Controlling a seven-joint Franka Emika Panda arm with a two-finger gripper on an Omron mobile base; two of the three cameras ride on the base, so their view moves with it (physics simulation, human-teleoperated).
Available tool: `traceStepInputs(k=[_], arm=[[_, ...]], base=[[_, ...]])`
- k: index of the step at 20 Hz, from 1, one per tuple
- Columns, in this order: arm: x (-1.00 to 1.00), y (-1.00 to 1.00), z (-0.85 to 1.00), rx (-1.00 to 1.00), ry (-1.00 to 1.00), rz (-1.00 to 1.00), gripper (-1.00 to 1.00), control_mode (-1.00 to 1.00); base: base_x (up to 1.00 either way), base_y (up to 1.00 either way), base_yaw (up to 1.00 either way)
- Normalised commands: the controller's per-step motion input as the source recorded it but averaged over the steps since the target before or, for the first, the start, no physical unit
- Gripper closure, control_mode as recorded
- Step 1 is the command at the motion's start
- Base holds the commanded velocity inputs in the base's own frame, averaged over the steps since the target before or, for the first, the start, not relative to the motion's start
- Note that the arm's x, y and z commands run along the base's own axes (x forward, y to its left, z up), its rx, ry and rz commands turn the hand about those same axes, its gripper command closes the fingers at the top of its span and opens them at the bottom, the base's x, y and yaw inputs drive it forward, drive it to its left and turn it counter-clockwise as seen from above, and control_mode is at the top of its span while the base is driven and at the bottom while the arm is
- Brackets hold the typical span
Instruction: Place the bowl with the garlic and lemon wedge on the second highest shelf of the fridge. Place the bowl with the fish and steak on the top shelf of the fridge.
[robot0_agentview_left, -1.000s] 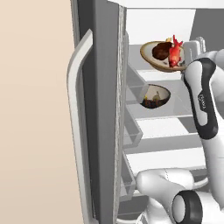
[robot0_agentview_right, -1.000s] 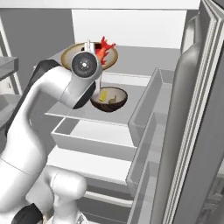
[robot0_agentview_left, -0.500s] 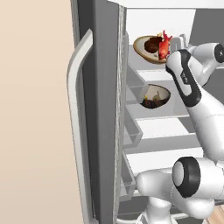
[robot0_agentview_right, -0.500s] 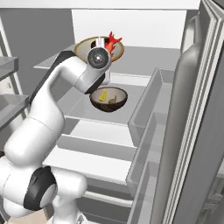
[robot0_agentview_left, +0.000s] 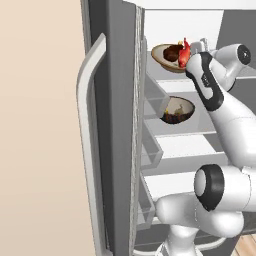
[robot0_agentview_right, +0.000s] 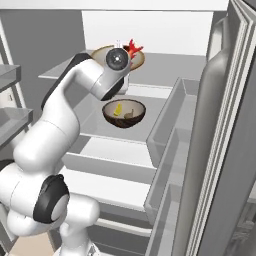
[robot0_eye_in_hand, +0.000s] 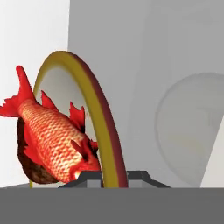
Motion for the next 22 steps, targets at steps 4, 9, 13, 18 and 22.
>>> traceStepInputs(k=[4, 9, 13, 18, 22], arm=[[0.62, 0.00, -0.12, -0.04, 0.00, 0.00, 1.00, -1.00], [0.44, 0.00, -0.08, -0.03, 0.00, 0.00, -1.00, -1.00], [0.00, 0.00, 0.00, -0.01, -0.03, 0.00, -1.00, -1.00], [-0.41, 0.00, 0.09, -0.02, -0.10, 0.00, -1.00, -1.00], [-1.00, 0.00, 0.56, 0.00, -0.08, -0.02, -1.00, -1.00]], base=[[0.00, 0.00, 0.00], [0.00, 0.00, 0.00], [0.00, 0.00, 0.00], [0.00, 0.00, 0.00], [0.00, 0.00, 0.00]])
